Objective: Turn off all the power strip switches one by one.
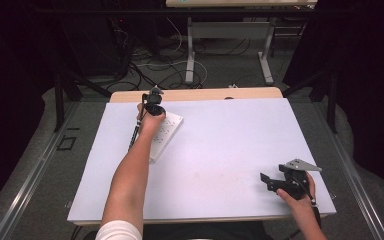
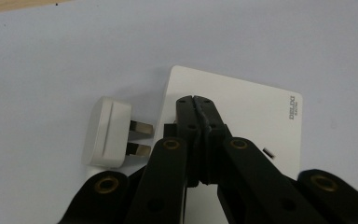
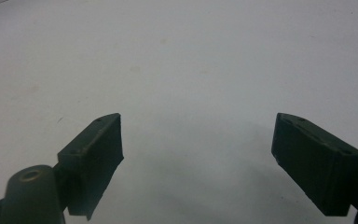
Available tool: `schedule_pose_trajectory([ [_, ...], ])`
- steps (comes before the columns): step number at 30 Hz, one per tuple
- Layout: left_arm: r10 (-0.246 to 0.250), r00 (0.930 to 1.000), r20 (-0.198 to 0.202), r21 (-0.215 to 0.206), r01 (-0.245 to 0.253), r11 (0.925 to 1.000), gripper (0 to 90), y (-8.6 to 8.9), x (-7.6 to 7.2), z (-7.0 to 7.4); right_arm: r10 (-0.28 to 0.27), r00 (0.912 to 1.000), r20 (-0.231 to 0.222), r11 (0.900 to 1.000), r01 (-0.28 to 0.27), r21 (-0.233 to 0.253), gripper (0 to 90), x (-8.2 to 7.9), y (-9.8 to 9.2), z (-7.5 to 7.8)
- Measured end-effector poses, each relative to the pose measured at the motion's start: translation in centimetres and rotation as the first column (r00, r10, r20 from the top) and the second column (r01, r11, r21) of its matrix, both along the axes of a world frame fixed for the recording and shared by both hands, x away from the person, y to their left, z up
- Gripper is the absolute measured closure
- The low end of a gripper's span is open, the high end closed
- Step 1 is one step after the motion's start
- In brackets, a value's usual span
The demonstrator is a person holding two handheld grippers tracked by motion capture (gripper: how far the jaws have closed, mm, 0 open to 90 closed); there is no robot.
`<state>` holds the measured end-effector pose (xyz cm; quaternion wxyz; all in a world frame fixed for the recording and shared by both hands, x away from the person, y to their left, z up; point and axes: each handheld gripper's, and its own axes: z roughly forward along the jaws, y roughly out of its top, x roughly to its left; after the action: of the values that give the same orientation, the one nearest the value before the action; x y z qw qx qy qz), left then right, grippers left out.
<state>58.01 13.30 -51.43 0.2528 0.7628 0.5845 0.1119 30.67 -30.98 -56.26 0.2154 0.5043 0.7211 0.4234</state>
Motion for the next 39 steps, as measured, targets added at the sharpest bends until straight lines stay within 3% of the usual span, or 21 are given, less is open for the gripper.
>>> schedule_pose_trajectory([
  [9, 0.0, 0.9999, 0.013, 0.014, 0.0, 0.9999, 90.0, -0.1, 0.0, -0.2, 0.007, 1.0, -0.002, 1.0, -0.007, 0.0, 16.0, 0.0, 0.1, 0.0],
  [26, -0.008, 1.0, 0.002, 0.038, 0.008, 0.9992, 90.0, -0.6, -0.4, -0.1, 0.002, 1.0, 0.004, 1.0, -0.002, 0.001, 16.0, 0.0, 0.1, 0.0],
  [34, -0.017, 0.9997, 0.015, 0.024, 0.017, 0.9996, 90.0, -0.3, -1.0, 0.1, 0.0, 1.0, 0.005, 1.0, 0.0, 0.001, 16.0, 0.0, 0.1, 0.0],
  [36, -0.019, 0.9997, 0.019, -0.005, 0.019, 0.9998, 90.0, -0.3, -1.3, 0.2, 0.009, 0.9999, 0.005, 1.0, -0.009, -0.002, 16.0, 0.0, 0.1, 0.0],
  [39, -0.038, 0.9987, 0.033, 0.01, 0.038, 0.9992, 90.0, -0.3, -1.8, 0.6, 0.009, 0.9999, 0.006, 1.0, -0.009, -0.003, 16.0, 0.1, 0.1, 0.0],
])
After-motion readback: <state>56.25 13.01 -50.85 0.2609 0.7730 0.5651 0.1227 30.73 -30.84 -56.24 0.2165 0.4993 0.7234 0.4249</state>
